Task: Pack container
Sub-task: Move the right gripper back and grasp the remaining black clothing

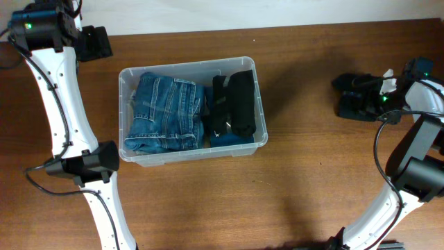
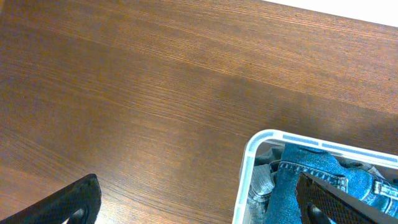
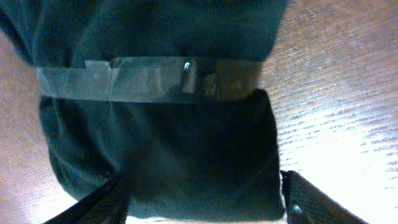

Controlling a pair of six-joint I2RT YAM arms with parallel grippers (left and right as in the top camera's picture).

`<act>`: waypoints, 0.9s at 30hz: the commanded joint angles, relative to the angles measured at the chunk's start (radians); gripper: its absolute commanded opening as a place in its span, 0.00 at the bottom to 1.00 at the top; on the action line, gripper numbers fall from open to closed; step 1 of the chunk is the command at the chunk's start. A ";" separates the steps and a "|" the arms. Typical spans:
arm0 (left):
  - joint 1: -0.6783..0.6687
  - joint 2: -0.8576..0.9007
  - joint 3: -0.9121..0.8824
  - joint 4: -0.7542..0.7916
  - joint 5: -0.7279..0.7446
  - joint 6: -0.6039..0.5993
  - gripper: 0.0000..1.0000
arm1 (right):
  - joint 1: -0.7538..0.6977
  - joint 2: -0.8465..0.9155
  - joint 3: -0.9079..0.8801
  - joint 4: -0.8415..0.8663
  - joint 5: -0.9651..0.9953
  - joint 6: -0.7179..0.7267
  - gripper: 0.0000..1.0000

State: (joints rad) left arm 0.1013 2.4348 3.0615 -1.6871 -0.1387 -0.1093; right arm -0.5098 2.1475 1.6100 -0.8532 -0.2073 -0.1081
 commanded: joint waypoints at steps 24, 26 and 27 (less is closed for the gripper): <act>-0.001 0.006 0.015 0.000 0.003 -0.009 0.99 | 0.000 -0.076 0.252 -0.225 -0.077 0.064 0.04; -0.001 0.006 0.015 0.000 0.003 -0.010 1.00 | 0.002 -0.091 0.334 -0.296 -0.119 0.064 0.04; -0.001 0.006 0.015 0.000 0.003 -0.010 0.99 | 0.008 -0.098 0.388 -0.346 -0.151 0.063 0.04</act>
State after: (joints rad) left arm 0.1013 2.4348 3.0615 -1.6871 -0.1387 -0.1093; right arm -0.5098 2.1273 1.8763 -1.1366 -0.2695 -0.0528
